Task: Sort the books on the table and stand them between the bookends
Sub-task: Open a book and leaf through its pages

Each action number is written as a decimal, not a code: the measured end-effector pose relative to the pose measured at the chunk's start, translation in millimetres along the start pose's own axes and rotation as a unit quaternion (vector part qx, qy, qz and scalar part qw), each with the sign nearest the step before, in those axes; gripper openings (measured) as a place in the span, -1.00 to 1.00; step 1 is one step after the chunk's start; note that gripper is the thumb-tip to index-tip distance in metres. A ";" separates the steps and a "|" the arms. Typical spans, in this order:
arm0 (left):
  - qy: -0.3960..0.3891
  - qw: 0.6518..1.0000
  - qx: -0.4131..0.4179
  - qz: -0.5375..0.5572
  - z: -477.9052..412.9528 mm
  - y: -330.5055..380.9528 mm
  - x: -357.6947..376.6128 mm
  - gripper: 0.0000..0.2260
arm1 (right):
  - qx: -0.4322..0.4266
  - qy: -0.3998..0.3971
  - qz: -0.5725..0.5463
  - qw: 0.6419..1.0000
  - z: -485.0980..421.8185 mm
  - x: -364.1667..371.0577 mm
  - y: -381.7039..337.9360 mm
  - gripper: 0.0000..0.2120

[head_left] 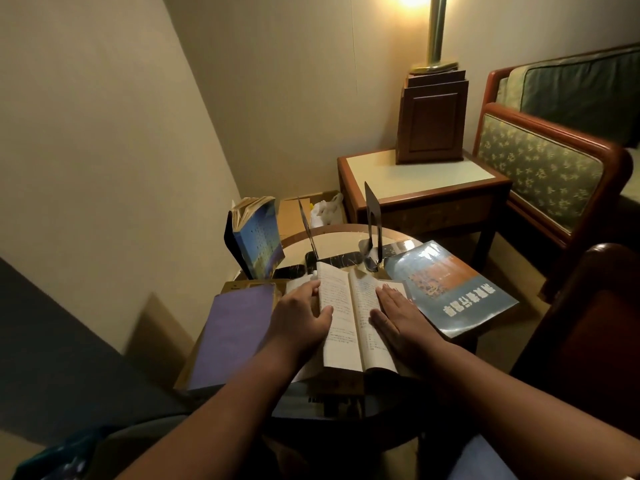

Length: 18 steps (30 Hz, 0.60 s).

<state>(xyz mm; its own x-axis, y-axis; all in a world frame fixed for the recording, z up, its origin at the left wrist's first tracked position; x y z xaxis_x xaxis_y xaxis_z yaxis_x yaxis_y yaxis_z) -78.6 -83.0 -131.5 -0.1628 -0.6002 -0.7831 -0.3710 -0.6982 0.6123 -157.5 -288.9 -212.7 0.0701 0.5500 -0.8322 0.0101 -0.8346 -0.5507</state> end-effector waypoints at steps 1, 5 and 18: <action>0.004 1.000 0.000 0.017 -1.0 0.1 -1.5 -0.56 | 0.003 -0.001 -0.001 1.000 0.2 -0.7 -0.2 0.05; -0.025 0.994 -0.031 0.106 -9.4 2.1 -8.2 -0.71 | 0.006 -0.009 -0.005 1.000 0.9 -7.1 -3.5 0.13; -0.087 0.995 0.034 0.042 -32.0 20.1 -11.7 -0.82 | -0.059 0.111 -0.017 0.992 4.7 -46.7 -27.2 -0.58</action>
<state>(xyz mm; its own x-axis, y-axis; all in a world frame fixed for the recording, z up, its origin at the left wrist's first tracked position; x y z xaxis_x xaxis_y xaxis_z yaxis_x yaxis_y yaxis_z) -54.9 -102.5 -106.5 -0.3490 -0.5752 -0.7398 -0.4097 -0.6164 0.6725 -165.7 -291.8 -159.1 0.2852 0.5691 -0.7712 0.1321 -0.8203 -0.5565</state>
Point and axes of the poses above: each hand's wrist, its own z-axis away from the middle knuckle, its own x-axis out of the palm, y = z × x, the point moved 2 cm from there along -z, towards the middle knuckle, and after that the axes turned 14 degrees about -x, right-handed, at the moved point
